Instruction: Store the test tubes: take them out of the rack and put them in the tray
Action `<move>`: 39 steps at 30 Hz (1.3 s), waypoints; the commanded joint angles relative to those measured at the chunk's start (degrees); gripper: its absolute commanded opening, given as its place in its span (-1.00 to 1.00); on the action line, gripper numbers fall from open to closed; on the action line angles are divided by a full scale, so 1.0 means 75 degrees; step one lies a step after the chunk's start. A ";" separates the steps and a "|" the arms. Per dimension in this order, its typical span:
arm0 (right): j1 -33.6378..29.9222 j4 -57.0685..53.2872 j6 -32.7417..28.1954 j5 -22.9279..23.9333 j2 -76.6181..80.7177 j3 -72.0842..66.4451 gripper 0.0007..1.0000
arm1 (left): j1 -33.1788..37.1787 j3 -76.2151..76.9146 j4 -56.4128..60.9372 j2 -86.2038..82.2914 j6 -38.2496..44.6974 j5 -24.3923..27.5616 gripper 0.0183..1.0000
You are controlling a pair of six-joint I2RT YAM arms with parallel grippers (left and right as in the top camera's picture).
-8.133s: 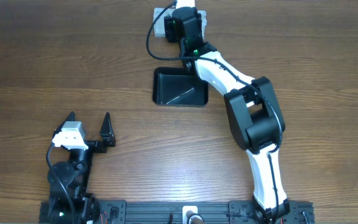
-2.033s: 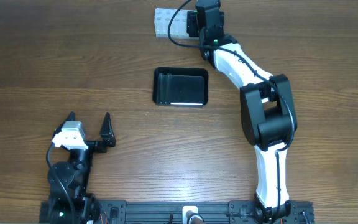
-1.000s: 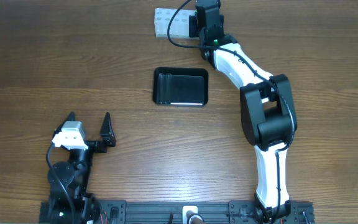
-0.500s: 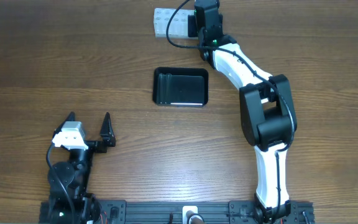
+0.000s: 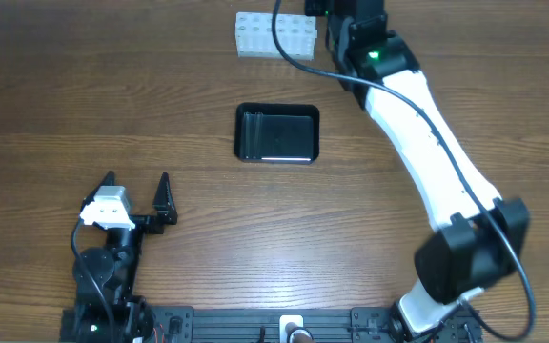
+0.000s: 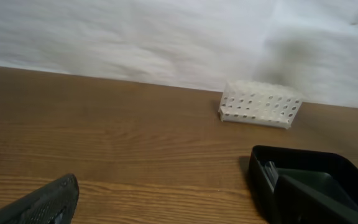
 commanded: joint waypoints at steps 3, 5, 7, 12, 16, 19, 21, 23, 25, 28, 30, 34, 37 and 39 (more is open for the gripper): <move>0.0440 -0.2025 0.1090 -0.1198 0.0117 -0.0064 -0.73 | 0.0055 -0.0035 -0.0020 -0.0032 0.0006 0.0099 1.00; 0.0551 -0.2556 0.1180 -0.1454 0.0297 -0.0099 -0.73 | 0.0055 -0.0035 -0.0020 -0.0032 0.0006 0.0099 1.00; 0.0673 -0.3008 0.1180 -0.1766 0.0551 -0.0172 -0.72 | 0.0055 -0.0035 -0.0020 -0.0032 0.0006 0.0099 1.00; 0.0769 -0.3474 0.1542 -0.2311 0.1265 -0.0434 -0.76 | 0.0055 -0.0035 -0.0020 -0.0032 0.0003 0.0099 1.00; 0.0778 -0.3244 0.1801 -0.2390 0.1781 -0.0595 -0.75 | 0.0055 -0.0035 -0.0020 -0.0032 0.0006 0.0099 1.00; 0.0828 -0.3156 0.1897 -0.2393 0.2110 -0.0597 -0.75 | 0.0055 -0.0035 -0.0020 -0.0032 0.0006 0.0099 1.00; 0.0871 -0.3168 0.1920 -0.2483 0.2264 -0.0597 -0.76 | 0.0055 -0.0035 -0.0020 -0.0032 0.0006 0.0099 1.00; 0.0892 -0.3165 0.1926 -0.2562 0.2349 -0.0597 -0.77 | 0.0055 -0.0035 -0.0020 -0.0032 0.0006 0.0099 1.00; 0.0906 -0.3165 0.1973 -0.2553 0.2433 -0.0597 -0.77 | 0.0055 -0.0035 -0.0020 -0.0032 0.0006 0.0099 1.00; 0.0906 -0.3147 0.1982 -0.2553 0.2579 -0.0597 -0.77 | 0.0055 -0.0035 -0.0020 -0.0032 0.0006 0.0099 1.00; 0.0892 -0.3139 0.2017 -0.2553 0.2693 -0.0600 -0.77 | 0.0055 -0.0035 -0.0020 -0.0032 0.0006 0.0099 1.00; 0.0892 -0.3139 0.2066 -0.2556 0.2871 -0.0600 -0.75 | 0.0055 -0.0035 -0.0020 -0.0032 0.0006 0.0099 1.00; 0.0892 -0.3147 0.2063 -0.2553 0.2923 -0.0603 -0.70 | 0.0055 -0.0035 -0.0020 -0.0032 0.0006 0.0099 1.00; 0.0892 -0.3171 0.2063 -0.2553 0.2929 -0.0603 -0.66 | 0.0055 -0.0035 -0.0020 -0.0032 0.0006 0.0099 1.00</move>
